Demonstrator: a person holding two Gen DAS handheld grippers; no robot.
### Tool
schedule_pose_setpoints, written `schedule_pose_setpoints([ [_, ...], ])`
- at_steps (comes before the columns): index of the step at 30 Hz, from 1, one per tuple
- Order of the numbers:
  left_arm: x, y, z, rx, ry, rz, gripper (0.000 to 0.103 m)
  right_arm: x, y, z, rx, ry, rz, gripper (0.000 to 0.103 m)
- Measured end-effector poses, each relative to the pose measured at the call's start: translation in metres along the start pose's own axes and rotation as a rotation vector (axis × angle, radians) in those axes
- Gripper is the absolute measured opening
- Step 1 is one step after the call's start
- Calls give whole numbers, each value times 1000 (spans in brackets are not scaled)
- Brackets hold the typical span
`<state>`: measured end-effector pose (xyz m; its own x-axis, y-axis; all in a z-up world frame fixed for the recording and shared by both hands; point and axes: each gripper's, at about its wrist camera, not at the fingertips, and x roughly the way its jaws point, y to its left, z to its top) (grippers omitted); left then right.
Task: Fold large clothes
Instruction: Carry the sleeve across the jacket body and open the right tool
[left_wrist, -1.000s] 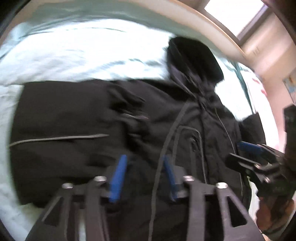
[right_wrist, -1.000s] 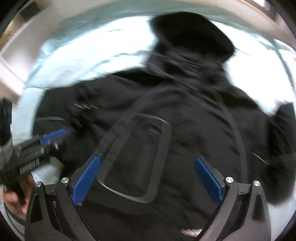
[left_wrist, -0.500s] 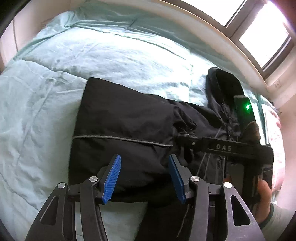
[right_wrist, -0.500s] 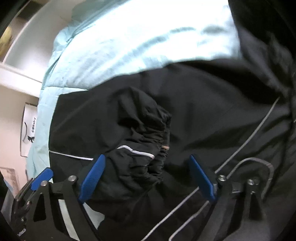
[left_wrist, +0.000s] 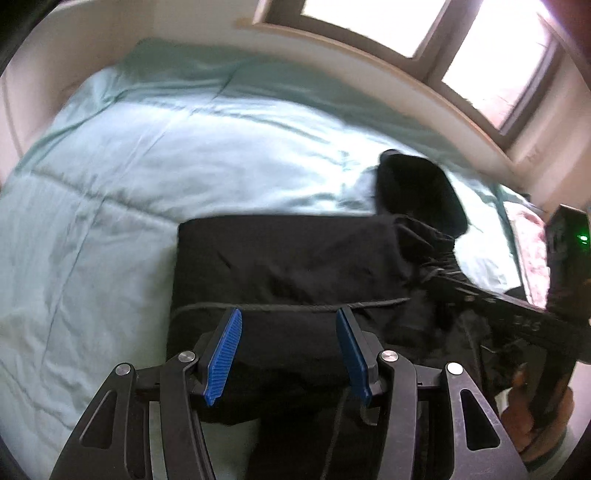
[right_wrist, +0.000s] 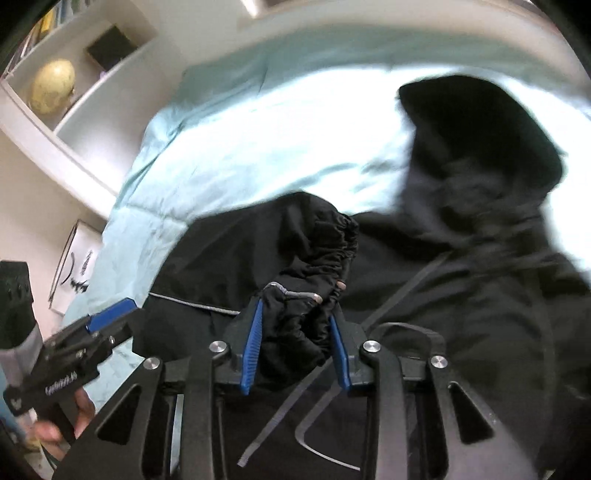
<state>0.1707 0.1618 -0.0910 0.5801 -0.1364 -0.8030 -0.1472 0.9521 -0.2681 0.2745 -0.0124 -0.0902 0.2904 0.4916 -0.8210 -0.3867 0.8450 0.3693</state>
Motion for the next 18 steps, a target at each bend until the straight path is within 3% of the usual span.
schedule_pose_setpoints([
  [4,-1,-36,4,66,-7,-65,55,-62,-31,-6,34,-87,-95,38],
  [7,11,-64,3,126,21,-91,55,-98,-62,-16,39,-112,-217,38],
  [11,39,-98,-6,187,93,-124,55,-113,-102,-29,56,-95,-337,38],
  [14,54,-113,-12,218,125,-141,55,-118,-147,-46,115,-77,-462,38],
  [18,89,-124,-21,231,195,-150,55,-116,-205,-67,221,-27,-551,38],
])
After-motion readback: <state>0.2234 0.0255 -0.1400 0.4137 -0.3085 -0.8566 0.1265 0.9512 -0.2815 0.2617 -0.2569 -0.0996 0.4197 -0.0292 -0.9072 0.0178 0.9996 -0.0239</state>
